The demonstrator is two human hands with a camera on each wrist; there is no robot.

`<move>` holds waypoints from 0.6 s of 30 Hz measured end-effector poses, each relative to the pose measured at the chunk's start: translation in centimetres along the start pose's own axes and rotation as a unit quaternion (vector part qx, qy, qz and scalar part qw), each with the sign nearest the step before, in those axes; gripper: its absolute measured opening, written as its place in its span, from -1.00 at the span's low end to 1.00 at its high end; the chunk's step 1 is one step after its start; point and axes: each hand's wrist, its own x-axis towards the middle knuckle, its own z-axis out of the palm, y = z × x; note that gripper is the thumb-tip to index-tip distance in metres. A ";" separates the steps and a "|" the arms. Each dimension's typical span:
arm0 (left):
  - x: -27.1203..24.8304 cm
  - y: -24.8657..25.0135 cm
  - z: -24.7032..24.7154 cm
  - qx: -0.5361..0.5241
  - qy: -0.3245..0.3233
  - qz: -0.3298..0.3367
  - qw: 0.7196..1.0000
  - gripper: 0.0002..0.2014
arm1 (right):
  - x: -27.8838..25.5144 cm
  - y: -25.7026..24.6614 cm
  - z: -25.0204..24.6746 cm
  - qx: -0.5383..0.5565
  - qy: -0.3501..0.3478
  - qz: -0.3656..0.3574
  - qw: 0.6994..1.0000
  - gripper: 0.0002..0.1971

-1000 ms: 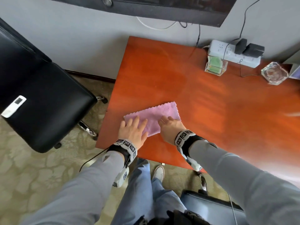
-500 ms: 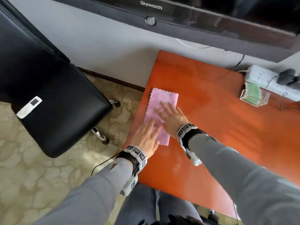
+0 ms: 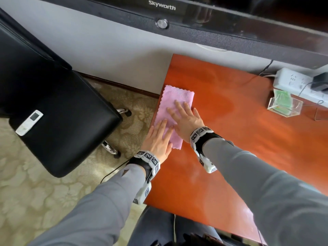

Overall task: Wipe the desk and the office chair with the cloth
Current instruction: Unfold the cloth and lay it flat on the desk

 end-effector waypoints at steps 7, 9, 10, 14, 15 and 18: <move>-0.5 0.0 -0.2 0.035 0.002 -0.010 0.999 -0.34 | -0.9 -0.4 0.5 0.019 0.033 0.000 0.999 -0.26; -0.4 0.5 -0.6 0.053 -0.003 -0.013 0.998 -0.33 | -1.8 0.0 0.2 0.025 0.032 0.011 0.999 -0.28; -0.4 0.9 -1.1 0.058 -0.010 -0.015 0.998 -0.33 | -2.7 0.2 0.0 0.036 0.030 0.021 0.999 -0.28; -0.4 3.5 -4.3 0.083 -0.009 0.003 0.996 -0.41 | -6.9 1.8 -1.6 0.105 0.015 0.105 0.989 -0.42; -0.5 4.5 -5.5 0.083 -0.011 0.011 0.996 -0.43 | -8.4 2.5 -2.1 0.122 0.010 0.131 0.984 -0.51; -1.6 8.4 -8.7 0.034 -0.038 0.018 0.999 -0.57 | -14.1 4.5 -3.6 0.139 -0.008 0.199 0.970 -0.63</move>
